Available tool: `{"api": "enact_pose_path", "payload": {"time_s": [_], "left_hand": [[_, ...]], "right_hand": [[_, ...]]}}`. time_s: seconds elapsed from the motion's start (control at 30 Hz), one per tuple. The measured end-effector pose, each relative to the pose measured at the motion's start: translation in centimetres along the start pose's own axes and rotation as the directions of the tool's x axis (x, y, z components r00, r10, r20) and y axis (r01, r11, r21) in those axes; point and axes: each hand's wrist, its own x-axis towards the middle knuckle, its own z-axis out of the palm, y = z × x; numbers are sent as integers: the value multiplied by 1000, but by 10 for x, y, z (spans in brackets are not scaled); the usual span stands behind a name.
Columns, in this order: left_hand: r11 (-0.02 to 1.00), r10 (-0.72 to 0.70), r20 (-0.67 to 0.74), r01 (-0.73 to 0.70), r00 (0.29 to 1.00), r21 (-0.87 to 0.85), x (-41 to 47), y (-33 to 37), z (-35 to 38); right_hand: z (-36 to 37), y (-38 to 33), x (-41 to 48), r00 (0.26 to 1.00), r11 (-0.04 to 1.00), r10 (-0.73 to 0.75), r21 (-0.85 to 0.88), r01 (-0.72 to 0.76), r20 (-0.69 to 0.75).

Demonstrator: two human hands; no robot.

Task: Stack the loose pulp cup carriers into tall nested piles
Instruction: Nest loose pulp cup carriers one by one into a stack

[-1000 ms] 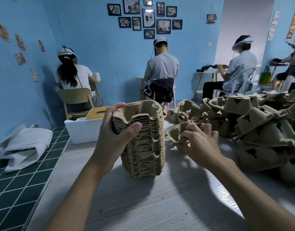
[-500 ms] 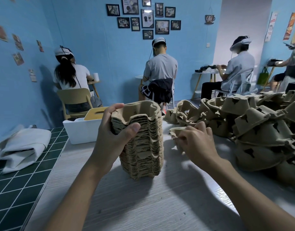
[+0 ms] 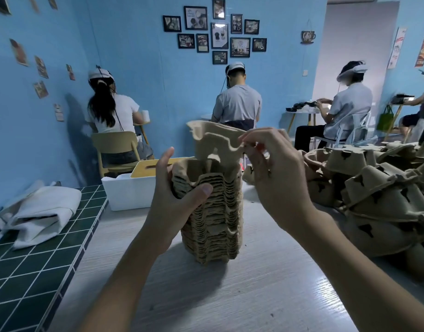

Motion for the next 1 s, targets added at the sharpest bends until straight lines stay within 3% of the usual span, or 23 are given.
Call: {"api": "enact_pose_path", "payload": {"time_s": [0.17,0.33,0.43,0.53,0.67,0.77,1.0], "left_hand": [[1000,15,25,-15,1000,-10,-2,2,-1],[1000,25,46,-25,999,8,-4,10,-2],[998,36,20,-37,999,44,-5,11,2],[999,33,-14,-33,999,38,-5,12,5],[1000,15,-22,-15,1000,27,-5,11,5],[1000,15,-18,-14,1000,23,-4,8,5],[999,33,6,-33,999,17,-3,3,2]], "right_hand": [[1,-1,-1,986,999,-28,43,21,163],[-3,-6,-9,928,938,229,187,-291,294],[-1,-6,-17,920,935,237,184,-304,314],[1,12,-31,900,884,346,229,-407,266],[12,77,-63,789,825,564,-120,-552,244],[18,115,-76,723,761,633,-396,-515,276],[33,156,-62,648,643,714,-612,-460,264]]}}
